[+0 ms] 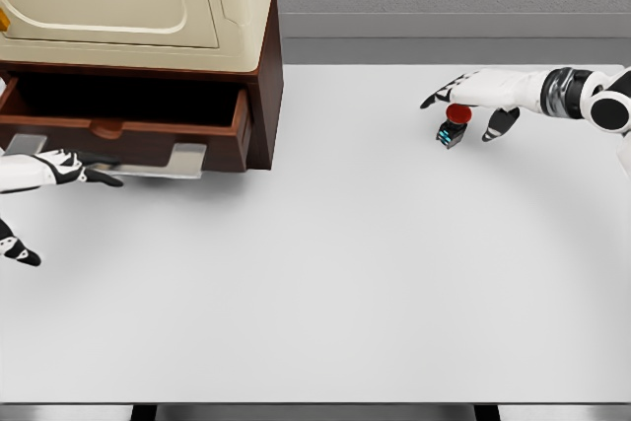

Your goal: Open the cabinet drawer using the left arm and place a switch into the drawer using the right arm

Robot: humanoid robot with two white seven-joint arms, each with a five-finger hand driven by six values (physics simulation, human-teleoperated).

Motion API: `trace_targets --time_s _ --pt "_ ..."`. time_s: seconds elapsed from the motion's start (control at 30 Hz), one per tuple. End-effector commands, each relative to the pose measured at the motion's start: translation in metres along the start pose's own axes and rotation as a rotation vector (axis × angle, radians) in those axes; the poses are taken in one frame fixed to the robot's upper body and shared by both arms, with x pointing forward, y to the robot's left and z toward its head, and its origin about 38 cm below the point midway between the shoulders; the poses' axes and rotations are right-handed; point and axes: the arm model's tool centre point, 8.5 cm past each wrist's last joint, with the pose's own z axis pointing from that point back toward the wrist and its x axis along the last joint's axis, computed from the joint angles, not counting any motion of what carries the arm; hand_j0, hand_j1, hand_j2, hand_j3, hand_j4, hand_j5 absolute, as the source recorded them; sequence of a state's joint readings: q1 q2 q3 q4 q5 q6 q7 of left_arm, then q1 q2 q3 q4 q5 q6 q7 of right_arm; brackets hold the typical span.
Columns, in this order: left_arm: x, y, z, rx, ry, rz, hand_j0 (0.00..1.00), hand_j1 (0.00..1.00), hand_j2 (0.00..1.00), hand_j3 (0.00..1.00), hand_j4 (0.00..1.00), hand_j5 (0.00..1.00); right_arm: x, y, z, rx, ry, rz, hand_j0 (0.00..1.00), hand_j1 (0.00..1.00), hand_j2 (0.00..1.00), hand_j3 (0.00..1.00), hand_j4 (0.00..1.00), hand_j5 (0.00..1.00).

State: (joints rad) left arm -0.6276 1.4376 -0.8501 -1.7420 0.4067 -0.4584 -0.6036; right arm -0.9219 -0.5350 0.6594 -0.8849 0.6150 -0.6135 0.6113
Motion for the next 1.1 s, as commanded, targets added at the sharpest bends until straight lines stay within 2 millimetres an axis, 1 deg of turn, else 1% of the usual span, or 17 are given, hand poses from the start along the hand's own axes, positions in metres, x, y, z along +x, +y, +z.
trace_targets --time_s 0.0,0.1,0.17,0.2,0.3,0.33,0.7,0.9,1.07 --pt "0.0012 -0.0032 0.0035 -0.013 -0.019 -0.005 1.00 1.00 1.00 1.00 1.00 1.00 -0.0008 -0.0004 0.0007 -0.005 0.002 -0.007 0.92 0.92 0.92 0.92 0.92 0.92" --pt "0.0029 -0.0033 0.0052 -0.013 -0.031 -0.011 1.00 1.00 1.00 1.00 1.00 1.00 -0.0005 -0.0008 0.0006 -0.005 0.001 -0.005 0.92 0.92 0.92 0.92 0.92 0.92" --pt "0.0031 -0.0046 0.0052 -0.016 -0.037 -0.013 1.00 1.00 1.00 1.00 1.00 1.00 -0.0008 -0.0004 0.0007 -0.005 0.002 -0.007 0.87 0.87 0.87 0.87 0.87 0.87" --pt "0.0031 -0.0046 0.0052 -0.016 -0.037 -0.013 1.00 1.00 1.00 1.00 1.00 1.00 -0.0024 0.0014 0.0008 -0.001 0.005 -0.012 0.81 0.81 0.81 0.81 0.81 0.81" --pt "0.0035 -0.0050 0.0056 -0.017 -0.040 -0.016 1.00 1.00 1.00 1.00 1.00 1.00 -0.0027 0.0017 0.0008 0.000 0.006 -0.013 0.81 0.81 0.81 0.81 0.81 0.81" --pt "0.0036 -0.0048 0.0071 -0.018 -0.039 -0.019 1.00 1.00 1.00 1.00 1.00 1.00 -0.0022 0.0016 0.0003 -0.001 0.005 -0.013 0.79 0.79 0.79 0.79 0.79 0.79" --pt "0.0046 -0.0055 0.0095 -0.015 -0.055 -0.015 1.00 1.00 1.00 1.00 1.00 1.00 -0.0022 0.0016 0.0003 -0.001 0.005 -0.013 0.78 0.78 0.78 0.78 0.78 0.78" --pt "0.0052 -0.0009 0.0110 0.007 -0.062 -0.002 1.00 1.00 1.00 1.00 1.00 1.00 -0.0024 0.0018 0.0003 -0.001 0.005 -0.016 0.66 0.66 0.66 0.66 0.66 0.66" --pt "0.0071 0.0036 0.0128 0.025 -0.071 0.007 1.00 1.00 1.00 1.00 1.00 1.00 -0.0024 0.0018 0.0003 -0.001 0.005 -0.016 0.65 0.65 0.65 0.65 0.65 0.65"
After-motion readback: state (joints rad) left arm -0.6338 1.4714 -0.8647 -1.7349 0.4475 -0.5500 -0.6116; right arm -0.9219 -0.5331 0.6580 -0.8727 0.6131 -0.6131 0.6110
